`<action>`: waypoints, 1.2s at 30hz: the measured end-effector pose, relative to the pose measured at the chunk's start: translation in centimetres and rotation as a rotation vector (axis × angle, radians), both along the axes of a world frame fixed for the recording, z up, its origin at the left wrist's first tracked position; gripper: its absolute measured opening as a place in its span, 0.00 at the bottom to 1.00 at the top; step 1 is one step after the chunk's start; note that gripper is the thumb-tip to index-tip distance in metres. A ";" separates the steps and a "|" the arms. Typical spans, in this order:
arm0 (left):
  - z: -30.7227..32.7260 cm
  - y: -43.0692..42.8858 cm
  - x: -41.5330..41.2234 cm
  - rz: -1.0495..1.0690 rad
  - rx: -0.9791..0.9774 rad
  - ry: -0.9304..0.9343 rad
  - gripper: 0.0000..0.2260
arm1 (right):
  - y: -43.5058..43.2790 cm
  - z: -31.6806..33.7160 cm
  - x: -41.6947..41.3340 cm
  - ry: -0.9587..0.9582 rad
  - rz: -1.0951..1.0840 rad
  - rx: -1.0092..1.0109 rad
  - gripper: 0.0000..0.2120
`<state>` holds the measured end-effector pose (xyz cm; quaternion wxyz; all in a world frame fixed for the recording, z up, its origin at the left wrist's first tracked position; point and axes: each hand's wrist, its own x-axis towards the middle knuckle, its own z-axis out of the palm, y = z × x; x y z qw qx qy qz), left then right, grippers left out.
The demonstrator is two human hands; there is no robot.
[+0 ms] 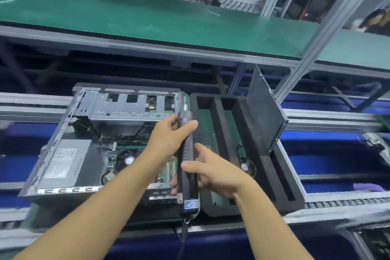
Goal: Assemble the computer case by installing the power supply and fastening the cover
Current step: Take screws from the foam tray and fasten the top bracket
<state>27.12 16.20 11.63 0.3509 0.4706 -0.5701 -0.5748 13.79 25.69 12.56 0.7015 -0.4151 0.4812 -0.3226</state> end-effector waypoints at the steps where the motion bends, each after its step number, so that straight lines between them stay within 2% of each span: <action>1: 0.1 0.0 1.2 0.034 -0.022 0.000 0.24 | -0.7 -0.1 0.8 0.003 0.063 -0.001 0.28; 3: 0.2 0.3 4.3 0.090 -0.030 0.023 0.20 | -2.0 -0.3 3.1 -0.022 0.185 0.019 0.28; 7: -0.2 1.7 12.7 0.248 -0.009 0.044 0.09 | -3.8 -2.0 10.5 -0.138 0.367 0.062 0.14; 9: -0.5 3.1 17.6 0.359 0.003 0.022 0.07 | -4.0 -3.1 15.2 -0.161 0.487 0.037 0.09; 11: -0.9 4.9 22.4 0.448 0.014 -0.004 0.09 | -3.8 -4.2 19.9 -0.166 0.578 0.004 0.11; 15: -3.1 8.2 31.0 0.590 0.052 0.083 0.05 | -2.7 -6.6 28.7 -0.115 0.692 -0.031 0.15; 19: -7.6 11.1 38.2 0.666 0.155 0.058 0.04 | -0.9 -10.1 36.1 -0.004 0.756 0.023 0.15; 22: -12.3 12.8 42.0 0.707 0.299 -0.013 0.06 | 0.1 -13.7 40.5 0.218 0.747 0.039 0.14; 26: -18.7 13.3 44.5 0.727 0.415 -0.152 0.12 | 0.7 -18.7 44.4 0.445 0.755 0.050 0.03; 29: -23.0 12.6 45.6 0.794 0.486 -0.188 0.12 | 0.6 -22.3 46.8 0.594 0.743 0.040 0.03; 33: -27.2 11.4 46.9 0.760 0.560 -0.230 0.16 | -0.1 -26.0 48.7 0.708 0.689 0.065 0.14; 36: -29.3 10.6 47.7 0.730 0.557 -0.280 0.17 | -0.7 -27.7 49.3 0.782 0.686 0.087 0.16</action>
